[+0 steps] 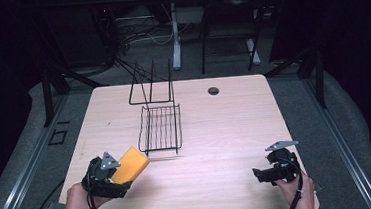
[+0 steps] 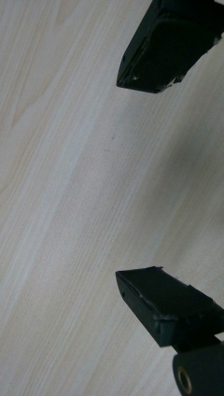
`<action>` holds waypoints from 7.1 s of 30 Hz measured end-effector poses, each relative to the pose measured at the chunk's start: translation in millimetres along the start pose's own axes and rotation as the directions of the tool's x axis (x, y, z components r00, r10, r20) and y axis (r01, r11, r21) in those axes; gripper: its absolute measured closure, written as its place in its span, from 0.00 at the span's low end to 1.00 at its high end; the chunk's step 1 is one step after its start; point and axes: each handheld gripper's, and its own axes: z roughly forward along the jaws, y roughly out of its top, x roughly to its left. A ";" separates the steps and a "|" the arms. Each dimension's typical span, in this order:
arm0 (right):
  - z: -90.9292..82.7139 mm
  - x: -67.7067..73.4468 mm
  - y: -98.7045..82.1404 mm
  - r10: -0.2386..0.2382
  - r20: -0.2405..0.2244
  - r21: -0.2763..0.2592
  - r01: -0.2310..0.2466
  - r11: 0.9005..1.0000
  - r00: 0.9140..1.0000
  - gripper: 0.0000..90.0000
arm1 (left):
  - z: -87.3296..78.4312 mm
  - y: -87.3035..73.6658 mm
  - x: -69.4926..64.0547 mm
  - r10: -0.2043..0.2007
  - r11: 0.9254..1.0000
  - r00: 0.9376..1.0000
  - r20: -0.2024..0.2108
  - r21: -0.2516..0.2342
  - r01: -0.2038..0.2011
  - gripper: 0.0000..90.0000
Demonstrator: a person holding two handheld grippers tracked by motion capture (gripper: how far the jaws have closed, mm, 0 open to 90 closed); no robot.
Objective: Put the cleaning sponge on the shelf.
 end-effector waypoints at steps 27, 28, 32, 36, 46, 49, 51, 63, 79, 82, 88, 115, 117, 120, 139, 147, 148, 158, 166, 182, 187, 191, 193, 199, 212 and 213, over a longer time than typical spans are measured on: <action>-1.2 0.1 0.5 -0.002 0.000 -0.005 0.002 1.000 1.000 0.08 | 4.7 26.5 7.8 0.012 1.000 1.000 0.007 -0.020 -0.012 0.25; -1.2 0.1 0.5 -0.002 0.000 -0.005 0.002 1.000 1.000 0.08 | 4.7 26.5 7.8 0.012 1.000 1.000 0.007 -0.020 -0.012 0.25; -1.0 -0.5 0.4 -0.001 0.000 -0.007 0.001 1.000 1.000 0.08 | 7.6 31.5 9.9 0.012 1.000 1.000 0.023 -0.024 -0.011 0.25; -0.6 -0.5 0.5 -0.001 -0.002 -0.002 0.001 1.000 1.000 0.08 | 9.2 34.8 11.8 0.009 1.000 1.000 0.025 -0.026 -0.008 0.25; -1.0 0.0 0.9 -0.002 -0.002 -0.007 0.002 1.000 1.000 0.08 | 10.2 49.8 12.6 0.037 0.999 0.999 0.016 -0.034 -0.036 0.25; -0.9 -0.4 1.2 -0.002 -0.004 -0.005 0.002 1.000 1.000 0.08 | 13.2 52.7 14.0 0.044 0.998 0.999 0.014 -0.035 -0.044 0.25; -1.0 -0.5 1.0 -0.002 -0.003 -0.007 0.001 1.000 1.000 0.08 | 15.0 53.8 15.5 0.053 0.998 0.998 0.022 -0.043 -0.052 0.25; -0.7 -0.6 1.2 -0.002 -0.005 -0.004 0.002 1.000 1.000 0.08 | 27.9 61.2 29.2 0.103 0.993 0.993 0.066 -0.060 -0.099 0.25; -0.3 -1.0 1.2 -0.001 -0.007 -0.001 0.001 1.000 1.000 0.08 | 45.8 74.9 42.8 0.196 0.979 0.976 0.092 -0.073 -0.190 0.25; 0.0 -0.7 1.3 -0.004 -0.007 -0.001 0.004 1.000 1.000 0.08 | 49.4 77.2 43.2 0.223 0.973 0.970 0.093 -0.072 -0.217 0.25; 0.4 -0.8 1.5 -0.004 -0.007 -0.002 0.004 1.000 1.000 0.08 | 51.6 82.5 44.7 0.264 0.963 0.959 0.106 -0.078 -0.256 0.26; 0.9 -1.1 1.8 -0.008 -0.007 -0.002 0.008 1.000 1.000 0.08 | 69.7 104.3 53.5 0.369 0.930 0.918 0.144 -0.068 -0.362 0.26; 0.8 -1.2 1.9 -0.008 -0.007 -0.002 0.008 1.000 1.000 0.08 | 71.8 105.1 53.6 0.381 0.925 0.913 0.145 -0.068 -0.375 0.26; 1.3 -1.1 1.8 -0.007 -0.008 -0.001 0.007 1.000 1.000 0.08 | 75.9 107.3 52.3 0.394 0.919 0.908 0.143 -0.072 -0.387 0.26; 2.2 -1.1 1.9 -0.014 -0.008 0.005 0.014 1.000 1.000 0.08 | 99.5 115.8 57.5 0.404 0.915 0.897 0.178 -0.087 -0.394 0.25; 1.9 -0.8 2.1 -0.017 -0.006 0.005 0.017 1.000 1.000 0.09 | 106.8 116.2 59.9 0.410 0.912 0.897 0.164 -0.078 -0.403 0.25; 2.0 -0.6 2.2 -0.016 -0.005 0.003 0.016 1.000 1.000 0.08 | 107.6 116.1 60.4 0.409 0.913 0.897 0.169 -0.076 -0.402 0.25; 2.7 -0.1 3.3 -0.020 -0.015 0.006 0.020 1.000 1.000 0.08 | 115.4 117.8 59.2 0.431 0.902 0.883 0.185 -0.042 -0.431 0.24; 3.5 1.0 4.8 -0.025 -0.016 0.006 0.025 1.000 1.000 0.08 | 120.5 118.0 59.3 0.430 0.901 0.884 0.184 -0.033 -0.432 0.24; 3.6 1.7 5.6 -0.028 -0.017 0.002 0.028 1.000 0.999 0.08 | 113.4 115.3 61.4 0.374 0.927 0.911 0.174 -0.109 -0.360 0.08; 3.6 2.4 6.0 -0.032 -0.018 0.005 0.032 0.999 0.999 0.08 | 104.5 111.5 61.4 0.363 0.929 0.916 0.170 -0.145 -0.341 0.04; 3.3 2.6 5.8 -0.029 -0.015 0.001 0.029 1.000 0.999 0.08 | 96.6 106.6 61.0 0.353 0.930 0.922 0.162 -0.171 -0.326 0.04; 3.3 2.7 5.7 -0.029 -0.015 0.001 0.029 1.000 0.999 0.08 | 92.4 104.6 61.2 0.346 0.931 0.923 0.170 -0.186 -0.315 0.03; 3.3 3.2 6.1 -0.033 -0.015 0.003 0.033 0.999 0.999 0.08 | 78.4 99.1 61.5 0.343 0.928 0.925 0.162 -0.207 -0.308 0.02; 3.5 3.9 6.3 -0.033 -0.013 0.000 0.033 0.999 0.999 0.08 | 58.3 69.0 63.0 0.299 0.940 0.945 0.129 -0.211 -0.269 0.00; 3.5 3.9 6.3 -0.033 -0.013 0.000 0.033 0.999 0.999 0.08 | 56.9 67.0 63.1 0.296 0.941 0.947 0.127 -0.213 -0.265 0.00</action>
